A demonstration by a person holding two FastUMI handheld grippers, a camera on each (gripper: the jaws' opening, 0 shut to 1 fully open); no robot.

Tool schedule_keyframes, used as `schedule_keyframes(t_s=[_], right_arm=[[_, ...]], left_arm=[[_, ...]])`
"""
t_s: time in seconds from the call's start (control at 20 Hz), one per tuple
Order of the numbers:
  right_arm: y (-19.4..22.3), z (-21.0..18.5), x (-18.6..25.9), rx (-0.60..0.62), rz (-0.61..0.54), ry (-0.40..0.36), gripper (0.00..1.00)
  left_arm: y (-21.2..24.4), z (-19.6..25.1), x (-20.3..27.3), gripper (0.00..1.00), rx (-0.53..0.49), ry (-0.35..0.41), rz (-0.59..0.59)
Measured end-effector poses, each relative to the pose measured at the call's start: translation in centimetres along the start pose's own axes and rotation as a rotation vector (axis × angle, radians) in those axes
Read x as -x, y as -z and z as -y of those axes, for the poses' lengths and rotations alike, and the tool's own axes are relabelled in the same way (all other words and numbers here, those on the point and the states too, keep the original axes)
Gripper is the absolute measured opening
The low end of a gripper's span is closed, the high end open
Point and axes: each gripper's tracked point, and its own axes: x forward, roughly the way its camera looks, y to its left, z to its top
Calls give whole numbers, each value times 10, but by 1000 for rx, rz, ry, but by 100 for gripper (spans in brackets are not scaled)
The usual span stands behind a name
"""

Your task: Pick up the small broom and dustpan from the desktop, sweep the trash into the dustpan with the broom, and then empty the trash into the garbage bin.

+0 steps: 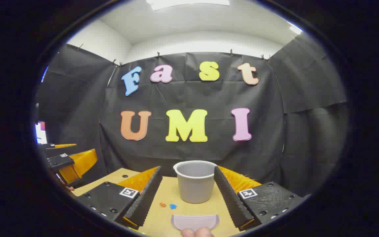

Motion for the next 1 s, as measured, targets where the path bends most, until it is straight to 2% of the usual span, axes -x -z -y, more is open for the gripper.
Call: schedule_keyframes(t_s=[0.05, 0.1, 0.2, 0.3, 0.4, 0.5, 0.55, 0.6, 0.95, 1.0], right_arm=[[0, 0, 0, -6, -5, 2, 97], [2, -1, 2, -10, -9, 1, 95], [3, 1, 3, -2, -13, 7, 97], [6, 3, 4, -2, -18, 11, 92], [7, 4, 7, -4, -24, 14, 97], [8, 5, 9, 3, -27, 13, 95], [8, 5, 9, 6, -29, 13, 97], [10, 7, 11, 5, -32, 14, 95], [14, 7, 16, -12, -47, 14, 97], [16, 8, 17, -13, -51, 15, 95]], left_arm=[[0, 2, 1, 96, -1, 4, -2], [0, 4, 0, 96, -2, 9, -3], [0, 5, 2, 96, -7, 13, -3], [4, 5, 2, 96, -7, 16, -12], [7, 5, 5, 96, -2, 19, -20], [7, 5, 5, 96, -6, 18, -25], [9, 5, 6, 96, -8, 15, -29], [12, 5, 6, 96, -7, 16, -35], [16, 5, 10, 96, 1, 24, -40], [16, 5, 9, 96, 4, 24, -39]])
